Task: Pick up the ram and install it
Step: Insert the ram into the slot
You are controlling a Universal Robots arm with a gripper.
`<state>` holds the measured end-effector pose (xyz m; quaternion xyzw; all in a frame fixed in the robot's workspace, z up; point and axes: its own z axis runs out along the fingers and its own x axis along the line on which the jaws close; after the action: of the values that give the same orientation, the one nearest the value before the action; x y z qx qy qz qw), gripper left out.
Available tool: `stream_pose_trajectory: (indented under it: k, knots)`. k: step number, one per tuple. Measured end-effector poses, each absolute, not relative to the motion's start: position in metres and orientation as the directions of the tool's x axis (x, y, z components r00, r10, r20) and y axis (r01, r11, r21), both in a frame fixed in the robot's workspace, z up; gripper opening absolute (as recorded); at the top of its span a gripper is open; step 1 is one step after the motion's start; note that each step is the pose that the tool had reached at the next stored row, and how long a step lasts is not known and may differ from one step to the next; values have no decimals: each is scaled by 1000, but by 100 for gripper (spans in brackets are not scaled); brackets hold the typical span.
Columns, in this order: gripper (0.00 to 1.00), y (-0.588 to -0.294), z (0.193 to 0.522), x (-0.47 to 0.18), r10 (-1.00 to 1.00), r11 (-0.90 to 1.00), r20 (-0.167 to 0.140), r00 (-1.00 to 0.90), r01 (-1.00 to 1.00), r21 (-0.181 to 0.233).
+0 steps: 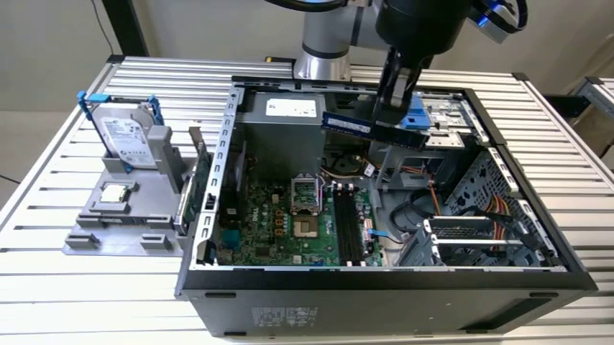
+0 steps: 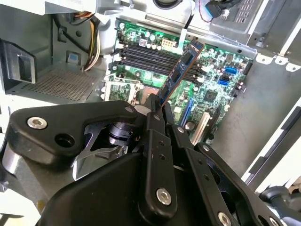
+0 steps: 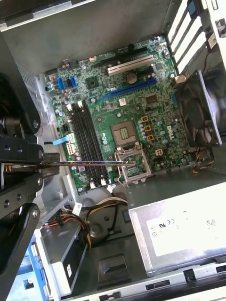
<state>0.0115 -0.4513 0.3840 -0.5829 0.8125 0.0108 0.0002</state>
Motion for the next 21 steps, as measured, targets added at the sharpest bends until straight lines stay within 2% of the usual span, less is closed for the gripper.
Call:
stream_pose_trajectory:
  k: [21]
  knots:
    - [0,-451,384,12,-897,442,-13,-442,-897,17]
